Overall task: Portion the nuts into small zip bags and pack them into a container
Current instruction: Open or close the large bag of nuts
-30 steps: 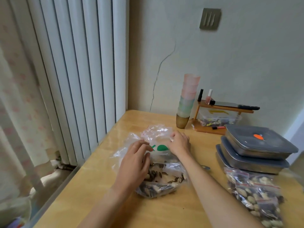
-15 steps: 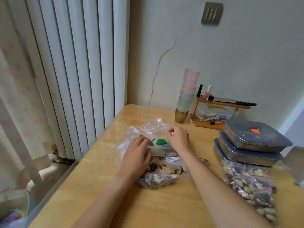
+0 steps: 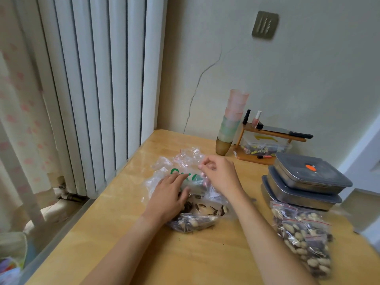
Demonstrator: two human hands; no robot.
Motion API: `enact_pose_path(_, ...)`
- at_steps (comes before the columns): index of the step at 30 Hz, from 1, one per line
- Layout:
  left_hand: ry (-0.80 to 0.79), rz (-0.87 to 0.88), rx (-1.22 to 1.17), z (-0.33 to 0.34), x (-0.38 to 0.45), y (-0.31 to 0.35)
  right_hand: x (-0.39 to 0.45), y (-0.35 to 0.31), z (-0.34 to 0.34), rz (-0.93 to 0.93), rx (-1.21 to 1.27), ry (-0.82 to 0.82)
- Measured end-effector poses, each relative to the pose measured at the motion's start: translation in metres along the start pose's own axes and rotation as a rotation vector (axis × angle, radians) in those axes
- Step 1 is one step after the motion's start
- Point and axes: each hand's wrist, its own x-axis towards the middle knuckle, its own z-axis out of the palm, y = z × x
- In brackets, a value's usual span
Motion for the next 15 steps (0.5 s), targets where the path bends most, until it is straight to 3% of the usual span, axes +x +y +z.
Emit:
enact_pose_path(6, 0.023, -0.003, -0.532, -0.02, -0.008, 0.021, -0.022, -0.004, 0.007, 0.004, 0.181, -0.118)
enact_pose_path(15, 0.278, -0.031, -0.441, -0.021, -0.003, 0.022, -0.016, 0.002, -0.012, 0.063, 0.509, -0.348)
